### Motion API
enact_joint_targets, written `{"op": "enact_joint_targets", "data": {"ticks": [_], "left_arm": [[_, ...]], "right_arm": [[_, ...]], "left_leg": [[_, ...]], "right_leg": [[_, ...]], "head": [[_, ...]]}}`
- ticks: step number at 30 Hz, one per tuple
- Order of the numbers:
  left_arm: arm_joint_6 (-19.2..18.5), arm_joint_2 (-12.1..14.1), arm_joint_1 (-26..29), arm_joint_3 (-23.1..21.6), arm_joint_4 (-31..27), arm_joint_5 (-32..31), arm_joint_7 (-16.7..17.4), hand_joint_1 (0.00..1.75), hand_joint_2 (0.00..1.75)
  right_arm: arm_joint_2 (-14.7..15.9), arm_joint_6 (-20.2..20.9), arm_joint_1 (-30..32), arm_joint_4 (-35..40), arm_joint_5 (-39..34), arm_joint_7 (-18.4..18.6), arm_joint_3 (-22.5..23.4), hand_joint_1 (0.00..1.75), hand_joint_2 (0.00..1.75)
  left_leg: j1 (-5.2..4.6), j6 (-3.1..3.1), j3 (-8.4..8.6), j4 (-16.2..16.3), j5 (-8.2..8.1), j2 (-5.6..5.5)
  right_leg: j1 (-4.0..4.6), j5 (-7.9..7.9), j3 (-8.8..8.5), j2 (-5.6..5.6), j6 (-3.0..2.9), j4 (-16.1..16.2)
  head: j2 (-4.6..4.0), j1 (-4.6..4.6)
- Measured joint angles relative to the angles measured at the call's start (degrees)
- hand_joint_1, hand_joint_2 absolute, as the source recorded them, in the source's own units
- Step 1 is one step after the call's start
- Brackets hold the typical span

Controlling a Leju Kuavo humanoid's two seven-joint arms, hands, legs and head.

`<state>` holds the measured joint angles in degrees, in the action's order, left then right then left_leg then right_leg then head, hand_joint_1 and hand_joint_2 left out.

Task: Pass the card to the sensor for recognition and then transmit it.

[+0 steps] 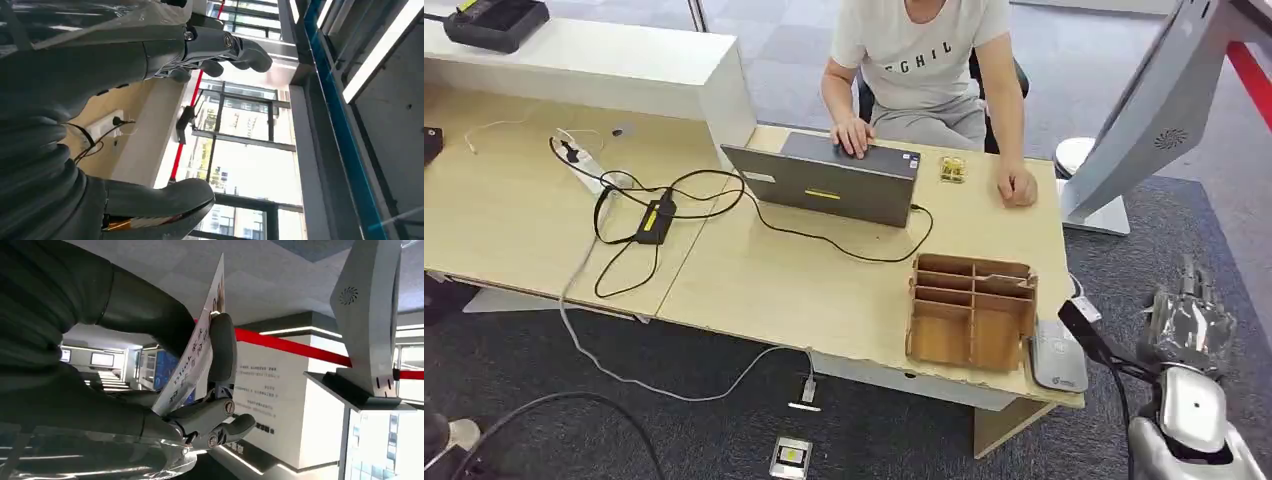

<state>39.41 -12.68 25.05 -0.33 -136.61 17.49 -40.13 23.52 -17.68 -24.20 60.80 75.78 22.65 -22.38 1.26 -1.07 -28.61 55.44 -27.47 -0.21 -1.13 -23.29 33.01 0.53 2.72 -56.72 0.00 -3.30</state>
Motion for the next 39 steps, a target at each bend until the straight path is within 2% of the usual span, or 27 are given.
{"op": "enact_joint_targets", "data": {"ticks": [5, 17, 25, 39], "left_arm": [[0.20, 0.72, 0.00, -0.20, 0.37, -0.28, 0.00, 0.00, 1.75], [0.35, 1.31, -0.17, -1.07, 0.44, -0.33, 0.00, 0.00, 1.75], [0.35, 1.31, -0.09, -1.07, 0.26, -0.70, 0.00, 0.00, 1.75], [0.35, 1.51, -0.18, -1.07, 0.26, -0.48, 0.00, 0.00, 1.75]], "right_arm": [[-0.72, 0.81, 1.31, 1.10, 1.42, -3.24, 0.59, 1.75, 1.75], [-6.51, -0.94, 5.24, -2.51, -0.41, -6.49, -1.96, 1.75, 1.75], [-8.74, -2.29, 4.97, -8.42, -2.46, -6.60, -2.99, 1.75, 1.75], [-9.18, -3.87, 3.33, -13.83, -4.48, -6.38, -3.10, 1.75, 1.75]], "left_leg": [[0.02, 0.00, 0.00, -0.01, 0.00, 0.01], [0.02, 0.00, -0.04, -0.02, 0.00, -0.03], [0.02, 0.00, 0.00, -0.02, 0.00, -0.03], [0.01, 0.01, 0.32, -0.01, -0.01, 0.01]], "right_leg": [[0.01, 0.00, -0.01, 0.01, 0.00, 0.00], [0.02, -0.04, 0.00, -0.03, 0.01, -0.01], [0.02, -0.04, -0.01, -0.03, 0.02, -0.01], [0.02, -0.03, -0.34, -0.01, 0.02, 0.04]], "head": [[0.00, -0.02], [0.00, -0.02], [0.00, -0.02], [0.00, 0.00]]}}
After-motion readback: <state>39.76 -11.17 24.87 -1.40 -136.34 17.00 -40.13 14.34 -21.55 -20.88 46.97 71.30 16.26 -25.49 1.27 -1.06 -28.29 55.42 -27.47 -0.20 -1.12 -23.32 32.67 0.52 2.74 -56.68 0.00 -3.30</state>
